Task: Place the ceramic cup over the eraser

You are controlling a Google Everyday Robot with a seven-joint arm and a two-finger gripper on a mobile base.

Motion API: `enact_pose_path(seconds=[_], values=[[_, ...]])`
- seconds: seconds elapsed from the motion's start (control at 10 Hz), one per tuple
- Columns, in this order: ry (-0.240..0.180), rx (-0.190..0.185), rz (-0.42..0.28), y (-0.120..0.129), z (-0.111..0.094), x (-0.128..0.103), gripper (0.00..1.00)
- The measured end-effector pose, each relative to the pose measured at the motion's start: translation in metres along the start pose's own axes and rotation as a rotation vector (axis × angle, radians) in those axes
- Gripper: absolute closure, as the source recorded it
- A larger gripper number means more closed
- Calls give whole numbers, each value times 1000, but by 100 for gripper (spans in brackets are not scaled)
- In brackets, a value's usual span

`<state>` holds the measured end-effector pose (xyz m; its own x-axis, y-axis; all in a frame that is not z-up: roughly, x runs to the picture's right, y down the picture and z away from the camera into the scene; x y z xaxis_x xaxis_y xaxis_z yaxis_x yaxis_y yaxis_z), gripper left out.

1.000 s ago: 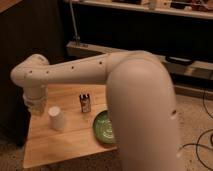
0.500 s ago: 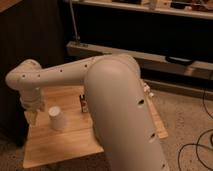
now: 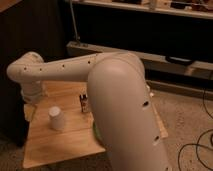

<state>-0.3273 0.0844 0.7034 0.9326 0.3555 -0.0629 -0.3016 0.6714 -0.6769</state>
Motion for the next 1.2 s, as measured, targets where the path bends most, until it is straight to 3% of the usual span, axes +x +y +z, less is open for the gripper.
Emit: enact_pose_path(seconds=[0.6, 0.8, 1.0, 1.2], values=[[112, 81, 86, -44, 60, 51, 22], [119, 70, 91, -44, 76, 60, 22], [115, 31, 96, -41, 85, 65, 22], [114, 19, 83, -33, 89, 62, 22]])
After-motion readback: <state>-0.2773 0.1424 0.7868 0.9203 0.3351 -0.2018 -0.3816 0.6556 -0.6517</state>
